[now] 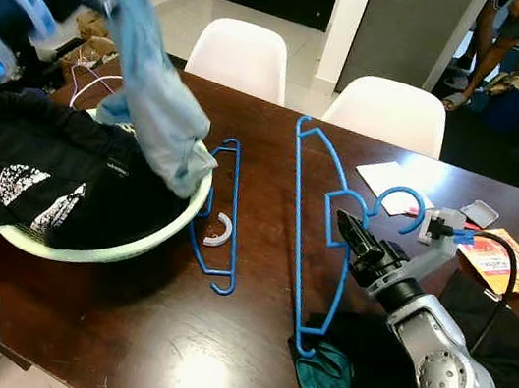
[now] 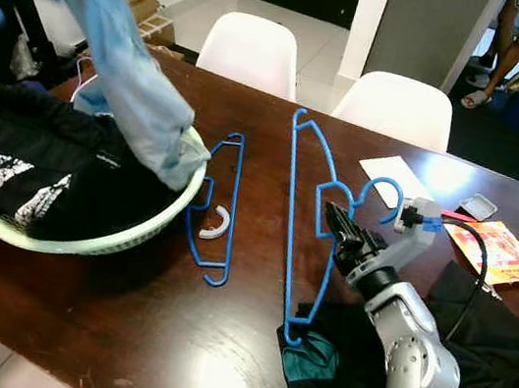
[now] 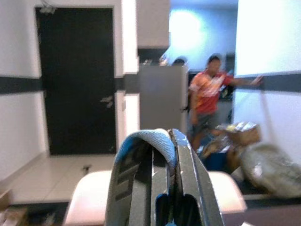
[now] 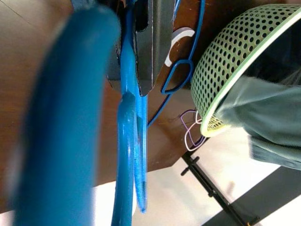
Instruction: Hang hanger
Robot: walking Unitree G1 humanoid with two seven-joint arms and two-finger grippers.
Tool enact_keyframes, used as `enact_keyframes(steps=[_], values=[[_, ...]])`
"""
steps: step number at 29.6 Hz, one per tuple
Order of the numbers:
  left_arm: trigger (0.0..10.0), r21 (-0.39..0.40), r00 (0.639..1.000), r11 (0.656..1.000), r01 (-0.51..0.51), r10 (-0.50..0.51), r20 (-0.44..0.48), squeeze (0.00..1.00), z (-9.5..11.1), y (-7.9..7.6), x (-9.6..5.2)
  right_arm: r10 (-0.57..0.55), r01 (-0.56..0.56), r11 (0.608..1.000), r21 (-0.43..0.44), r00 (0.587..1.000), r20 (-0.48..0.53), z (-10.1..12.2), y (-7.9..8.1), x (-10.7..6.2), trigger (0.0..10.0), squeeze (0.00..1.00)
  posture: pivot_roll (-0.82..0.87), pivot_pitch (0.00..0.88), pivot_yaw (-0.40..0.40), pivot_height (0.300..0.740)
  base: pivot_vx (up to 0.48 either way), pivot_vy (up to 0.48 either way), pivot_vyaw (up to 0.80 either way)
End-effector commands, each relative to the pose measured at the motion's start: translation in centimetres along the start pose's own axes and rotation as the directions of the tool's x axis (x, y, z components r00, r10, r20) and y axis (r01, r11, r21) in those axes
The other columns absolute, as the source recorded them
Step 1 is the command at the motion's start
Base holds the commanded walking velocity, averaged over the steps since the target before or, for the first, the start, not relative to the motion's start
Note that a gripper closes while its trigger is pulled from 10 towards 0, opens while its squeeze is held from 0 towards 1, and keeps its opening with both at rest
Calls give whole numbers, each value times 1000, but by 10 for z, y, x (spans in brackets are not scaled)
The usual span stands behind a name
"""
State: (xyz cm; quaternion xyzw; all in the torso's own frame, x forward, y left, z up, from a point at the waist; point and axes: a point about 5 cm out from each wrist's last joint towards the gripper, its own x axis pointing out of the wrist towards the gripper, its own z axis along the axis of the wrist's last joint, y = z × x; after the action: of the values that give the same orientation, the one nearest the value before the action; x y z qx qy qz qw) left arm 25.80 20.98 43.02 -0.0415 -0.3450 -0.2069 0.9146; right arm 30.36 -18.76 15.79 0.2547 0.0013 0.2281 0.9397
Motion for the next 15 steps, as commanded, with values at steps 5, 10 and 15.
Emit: enact_keyframes(steps=[5,10,15], values=[[10000,-22,984,988,151,-152,-97,0,-7,-23,-4,-27,26,999,38,1000,14,-2,-4,-1,10000,0,42,83,7,740,0,0,0],[10000,-70,957,982,174,-186,-223,0,-43,-36,-14,31,-33,995,89,999,30,0,0,-3,10000,0,41,81,5,740,-203,0,0],[10000,-111,943,978,179,-203,-263,0,-58,-43,-19,299,-377,852,363,920,254,19,12,-21,10000,0,58,73,3,740,-380,0,0]])
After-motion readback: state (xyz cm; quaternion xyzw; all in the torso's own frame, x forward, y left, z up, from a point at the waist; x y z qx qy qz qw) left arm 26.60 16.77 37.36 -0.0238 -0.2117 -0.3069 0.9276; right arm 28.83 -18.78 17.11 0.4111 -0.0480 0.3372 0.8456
